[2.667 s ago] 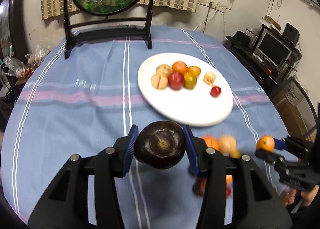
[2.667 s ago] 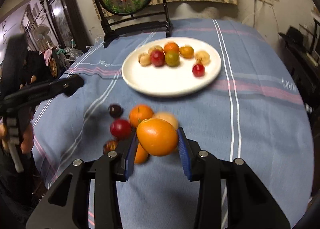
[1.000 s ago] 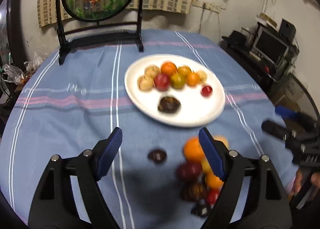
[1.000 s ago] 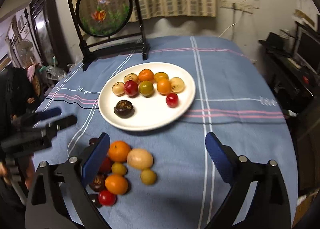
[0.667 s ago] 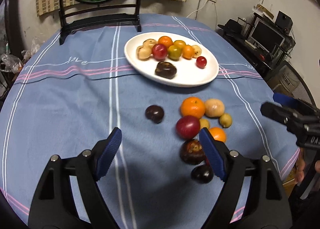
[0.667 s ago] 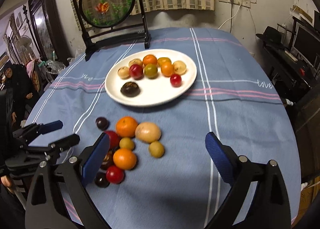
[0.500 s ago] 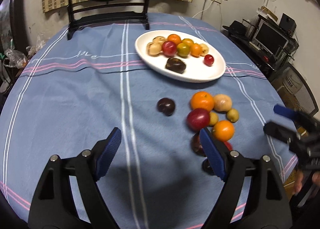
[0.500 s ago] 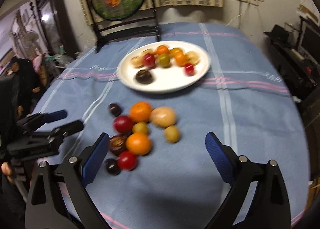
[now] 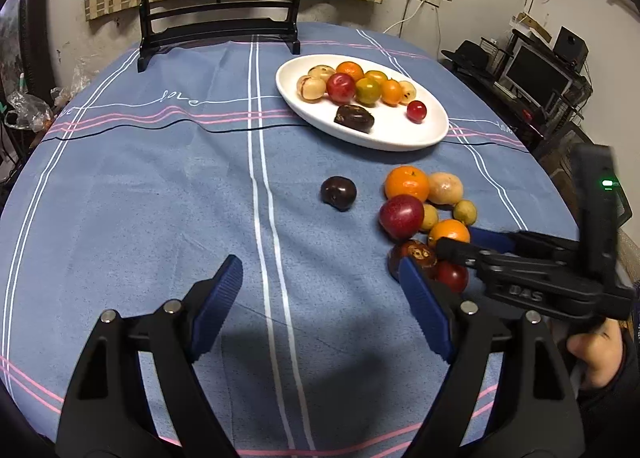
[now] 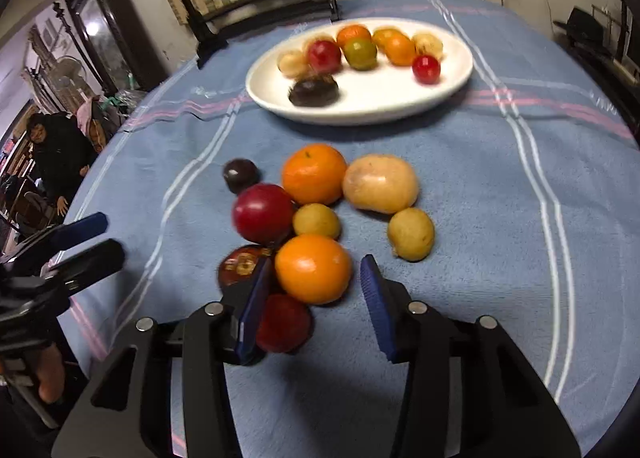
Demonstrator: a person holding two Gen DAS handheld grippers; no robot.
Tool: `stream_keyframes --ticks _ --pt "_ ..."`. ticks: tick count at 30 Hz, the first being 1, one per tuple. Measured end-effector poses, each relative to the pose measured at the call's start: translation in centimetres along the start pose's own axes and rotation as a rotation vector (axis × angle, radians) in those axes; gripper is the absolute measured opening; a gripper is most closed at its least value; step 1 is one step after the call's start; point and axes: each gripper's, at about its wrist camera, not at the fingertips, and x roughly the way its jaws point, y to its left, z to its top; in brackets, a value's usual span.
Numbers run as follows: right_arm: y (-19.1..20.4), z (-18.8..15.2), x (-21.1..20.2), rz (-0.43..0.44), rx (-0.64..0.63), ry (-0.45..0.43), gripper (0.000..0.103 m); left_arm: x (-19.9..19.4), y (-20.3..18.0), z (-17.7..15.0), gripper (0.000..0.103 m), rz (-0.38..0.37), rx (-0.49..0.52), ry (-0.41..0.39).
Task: Organize fruits
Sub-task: 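Grasp a dark plum with the left tool while the right tool grasps an orange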
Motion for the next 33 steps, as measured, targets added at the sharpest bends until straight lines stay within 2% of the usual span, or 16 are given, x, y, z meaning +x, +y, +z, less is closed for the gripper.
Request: stream_keyframes --ticks 2,7,11,14,16,19,20,21,22,27,29,33 --pt "-0.2 0.0 0.1 0.024 0.013 0.004 0.041 0.0 0.0 0.2 0.083 0.004 0.003 -0.003" --pt "-0.1 -0.4 -2.1 0.006 -0.003 -0.031 0.04 1.5 0.3 1.7 0.083 0.019 0.023 0.011" --pt "-1.1 -1.0 -3.8 -0.004 0.009 -0.058 0.04 4.6 0.6 3.1 0.083 0.004 0.047 0.041" --pt "-2.0 -1.3 -4.2 0.009 0.034 -0.058 0.04 6.8 0.6 3.6 0.081 -0.011 0.059 0.078" --pt "-2.6 -1.4 -4.4 0.026 0.05 -0.059 0.04 8.1 0.5 3.8 0.08 -0.047 0.066 0.097" --pt "-3.2 -1.4 -4.6 0.053 0.07 -0.065 0.041 9.5 0.1 4.5 0.072 -0.063 0.076 0.11" --pt "-3.3 -1.4 -4.6 0.057 0.071 -0.069 0.041 10.0 -0.1 4.7 0.065 -0.054 0.087 0.109" --pt "-3.4 -1.4 -4.6 0.065 0.074 -0.072 0.041 10.5 -0.4 5.0 0.054 -0.054 0.102 0.114" --pt "-3.4 -1.3 -4.6 0.072 0.075 -0.072 0.041 11.0 -0.7 5.1 0.048 -0.058 0.115 0.123" --pt "-4.1 -1.3 -4.6 0.077 0.086 -0.069 0.041 11.7 -2.0 5.1 0.045 -0.026 0.164 0.098" --pt "-4.3 -1.3 -4.8 0.073 0.089 -0.076 0.041 11.5 -2.0 5.1 0.033 -0.033 0.158 0.096" --pt "-4.3 -1.0 -4.8 0.072 0.087 -0.078 0.041 10.5 -1.8 5.0 0.032 -0.048 0.12 0.09"
